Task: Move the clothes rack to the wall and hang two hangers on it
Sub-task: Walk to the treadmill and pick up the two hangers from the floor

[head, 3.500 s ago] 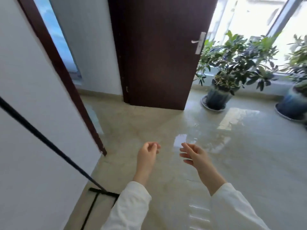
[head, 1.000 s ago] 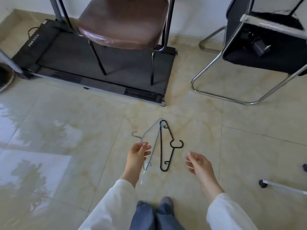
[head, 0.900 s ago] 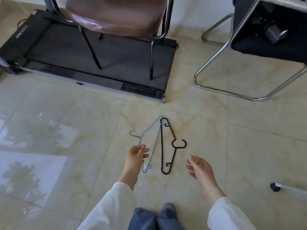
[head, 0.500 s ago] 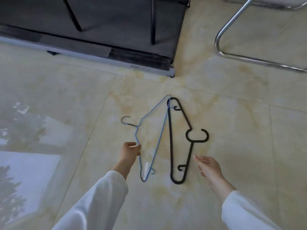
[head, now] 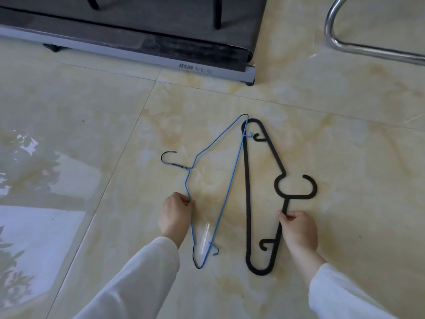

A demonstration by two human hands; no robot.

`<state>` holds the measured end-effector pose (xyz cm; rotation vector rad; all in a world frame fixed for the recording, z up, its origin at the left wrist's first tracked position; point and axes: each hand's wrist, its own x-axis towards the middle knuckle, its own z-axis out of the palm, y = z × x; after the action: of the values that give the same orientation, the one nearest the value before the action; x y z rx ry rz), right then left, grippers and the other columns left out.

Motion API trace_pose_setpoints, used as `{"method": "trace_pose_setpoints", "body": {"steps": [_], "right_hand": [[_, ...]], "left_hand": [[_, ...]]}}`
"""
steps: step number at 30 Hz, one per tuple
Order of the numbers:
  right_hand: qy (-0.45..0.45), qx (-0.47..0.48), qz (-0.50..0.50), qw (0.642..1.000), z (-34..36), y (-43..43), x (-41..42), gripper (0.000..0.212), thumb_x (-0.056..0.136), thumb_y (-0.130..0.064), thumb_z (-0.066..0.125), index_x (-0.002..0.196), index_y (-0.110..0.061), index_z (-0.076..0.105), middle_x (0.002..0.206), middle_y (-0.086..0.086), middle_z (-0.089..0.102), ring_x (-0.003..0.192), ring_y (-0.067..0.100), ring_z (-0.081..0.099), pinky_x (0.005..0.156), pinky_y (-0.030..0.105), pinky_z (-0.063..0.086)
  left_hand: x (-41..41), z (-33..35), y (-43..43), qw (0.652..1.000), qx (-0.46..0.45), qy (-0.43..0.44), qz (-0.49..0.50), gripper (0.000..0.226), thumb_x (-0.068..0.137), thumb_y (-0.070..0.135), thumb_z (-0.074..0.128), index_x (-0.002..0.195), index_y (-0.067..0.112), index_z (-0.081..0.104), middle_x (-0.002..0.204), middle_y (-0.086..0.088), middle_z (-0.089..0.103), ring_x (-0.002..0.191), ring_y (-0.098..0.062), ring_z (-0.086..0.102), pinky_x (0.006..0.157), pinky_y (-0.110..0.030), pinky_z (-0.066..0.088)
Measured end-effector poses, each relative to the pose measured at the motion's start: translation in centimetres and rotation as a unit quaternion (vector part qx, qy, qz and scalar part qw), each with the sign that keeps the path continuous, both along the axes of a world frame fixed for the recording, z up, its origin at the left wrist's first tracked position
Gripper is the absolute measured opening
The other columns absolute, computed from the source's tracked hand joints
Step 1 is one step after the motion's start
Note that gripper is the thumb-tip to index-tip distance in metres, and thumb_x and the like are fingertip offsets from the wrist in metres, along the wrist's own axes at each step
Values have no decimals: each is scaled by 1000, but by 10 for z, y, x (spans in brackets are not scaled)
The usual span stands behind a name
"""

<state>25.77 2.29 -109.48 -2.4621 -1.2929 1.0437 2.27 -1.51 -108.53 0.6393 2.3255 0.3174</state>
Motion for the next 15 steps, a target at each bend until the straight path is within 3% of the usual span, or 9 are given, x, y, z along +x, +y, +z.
{"method": "trace_pose_setpoints", "body": {"steps": [3,6,9,15], "right_hand": [[29,-39,15,999,4,4,3,30,87,-29,54,93,-4,68,76,9,63,69,27,56,52,26,37],[110,-57,-1,992,9,8,6,22,87,-26,55,86,-5,63,77,8,60,75,26,55,65,29,39],[184,-63,-17,981,20,5,5,20,87,-21,57,74,-6,55,62,7,53,65,25,51,68,33,40],[203,-15,-7,979,63,-2,3,12,83,-15,61,80,-5,55,59,4,52,52,18,46,62,32,41]], "left_hand": [[1,0,3,998,8,-37,43,8,85,24,57,89,17,57,89,2,54,80,-20,49,65,-27,36],[1,-2,5,992,40,-86,78,7,84,22,59,86,15,59,79,2,56,69,-18,51,60,-25,36],[3,5,4,973,106,-168,119,6,83,16,62,78,17,58,75,-1,59,66,-16,54,61,-25,41],[18,67,-4,930,158,-310,116,10,83,11,63,77,18,65,78,7,63,71,-11,55,67,-21,40]]}}
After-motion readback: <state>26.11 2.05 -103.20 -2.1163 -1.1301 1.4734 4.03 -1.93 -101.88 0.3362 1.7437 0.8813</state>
